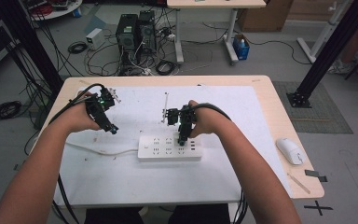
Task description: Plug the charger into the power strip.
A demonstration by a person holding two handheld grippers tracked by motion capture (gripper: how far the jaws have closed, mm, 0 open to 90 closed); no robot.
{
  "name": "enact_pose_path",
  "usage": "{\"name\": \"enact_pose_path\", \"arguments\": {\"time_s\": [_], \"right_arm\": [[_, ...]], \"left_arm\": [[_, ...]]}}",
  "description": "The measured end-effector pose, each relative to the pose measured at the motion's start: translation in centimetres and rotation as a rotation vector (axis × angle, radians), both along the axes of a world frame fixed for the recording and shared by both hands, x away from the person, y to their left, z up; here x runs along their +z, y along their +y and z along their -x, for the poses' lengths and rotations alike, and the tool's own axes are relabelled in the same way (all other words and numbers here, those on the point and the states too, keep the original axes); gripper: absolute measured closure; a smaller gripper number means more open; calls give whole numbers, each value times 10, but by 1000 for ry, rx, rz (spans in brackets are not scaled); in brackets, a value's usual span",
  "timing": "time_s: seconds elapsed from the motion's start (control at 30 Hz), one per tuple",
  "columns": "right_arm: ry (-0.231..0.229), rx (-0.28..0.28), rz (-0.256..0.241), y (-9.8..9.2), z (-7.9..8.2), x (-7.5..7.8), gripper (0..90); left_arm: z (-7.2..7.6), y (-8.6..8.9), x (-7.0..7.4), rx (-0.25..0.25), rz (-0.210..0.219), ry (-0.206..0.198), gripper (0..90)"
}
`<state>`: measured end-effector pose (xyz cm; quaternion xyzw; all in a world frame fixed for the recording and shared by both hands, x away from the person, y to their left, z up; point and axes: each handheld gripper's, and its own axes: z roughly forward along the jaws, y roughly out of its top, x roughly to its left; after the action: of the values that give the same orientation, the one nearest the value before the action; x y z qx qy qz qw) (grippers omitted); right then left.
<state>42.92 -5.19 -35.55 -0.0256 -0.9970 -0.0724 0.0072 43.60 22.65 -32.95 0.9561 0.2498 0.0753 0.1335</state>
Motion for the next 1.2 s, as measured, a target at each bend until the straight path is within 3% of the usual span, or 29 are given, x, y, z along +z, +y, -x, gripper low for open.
{"name": "enact_pose_path", "arguments": {"time_s": [0.23,0.43,0.47,0.6,0.67,0.97,1.07,1.2], "right_arm": [[23,-40,-42,-9,-2,9,415],[48,-73,-110,-18,-4,20,351],[58,-100,-140,-22,-6,24,314],[35,-142,-182,-31,-8,31,217],[24,-151,-207,-35,-10,35,217],[8,-205,-237,-51,-19,40,214],[-29,-230,-236,-55,-21,41,137],[-27,-248,-232,-60,-24,41,135]], "left_arm": [[-1,-1,4,2,0,-6,17],[-2,-2,6,2,-3,-4,17],[-2,-2,7,-1,-11,-5,17],[-2,-3,8,1,-10,-5,17],[-3,-4,8,5,-5,-5,17],[-5,-5,7,-1,-13,5,17],[-7,-5,9,-6,-6,11,17],[-8,-6,11,-17,-6,23,17]]}}
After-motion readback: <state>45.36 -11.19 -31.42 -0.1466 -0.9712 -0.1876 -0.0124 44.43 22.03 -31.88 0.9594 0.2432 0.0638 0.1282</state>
